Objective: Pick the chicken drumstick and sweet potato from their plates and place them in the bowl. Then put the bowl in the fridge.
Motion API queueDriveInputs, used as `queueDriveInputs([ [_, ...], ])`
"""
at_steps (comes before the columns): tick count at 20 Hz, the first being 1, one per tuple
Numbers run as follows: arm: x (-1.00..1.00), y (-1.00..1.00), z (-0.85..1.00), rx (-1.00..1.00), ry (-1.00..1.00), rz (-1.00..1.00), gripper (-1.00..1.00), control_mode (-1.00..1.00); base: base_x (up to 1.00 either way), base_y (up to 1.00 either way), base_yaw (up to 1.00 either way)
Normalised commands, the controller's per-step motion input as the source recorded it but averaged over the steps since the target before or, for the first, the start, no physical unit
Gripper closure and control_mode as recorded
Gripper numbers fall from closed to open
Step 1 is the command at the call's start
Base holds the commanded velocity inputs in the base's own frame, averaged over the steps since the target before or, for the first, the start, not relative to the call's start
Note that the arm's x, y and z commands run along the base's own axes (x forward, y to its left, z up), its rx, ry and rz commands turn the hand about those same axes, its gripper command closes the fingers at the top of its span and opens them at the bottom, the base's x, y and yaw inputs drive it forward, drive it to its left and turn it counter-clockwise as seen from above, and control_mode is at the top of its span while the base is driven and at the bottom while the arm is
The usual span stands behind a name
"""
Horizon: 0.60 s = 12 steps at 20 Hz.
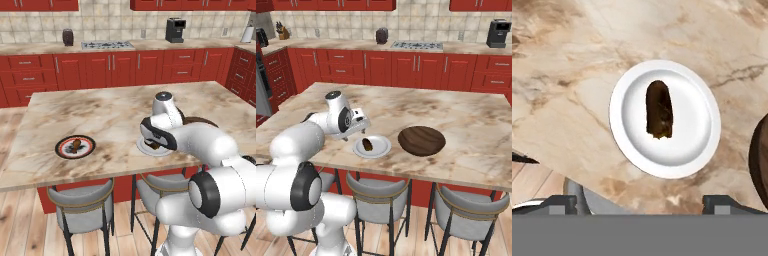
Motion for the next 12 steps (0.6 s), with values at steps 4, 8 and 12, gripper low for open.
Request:
queueDriveInputs([
  [4,0.41,0.0,-0.32,0.0,-0.03,0.0,-1.0,-1.0,0.0,0.0,0.0],
  [8,0.35,-0.03,-0.33,0.0,-0.03,0.0,-1.0,-1.0,0.0,0.0,0.0],
  [12,0.3,-0.05,-0.32,0.01,0.0,0.0,-1.0,-1.0,0.0,0.0,0.0],
])
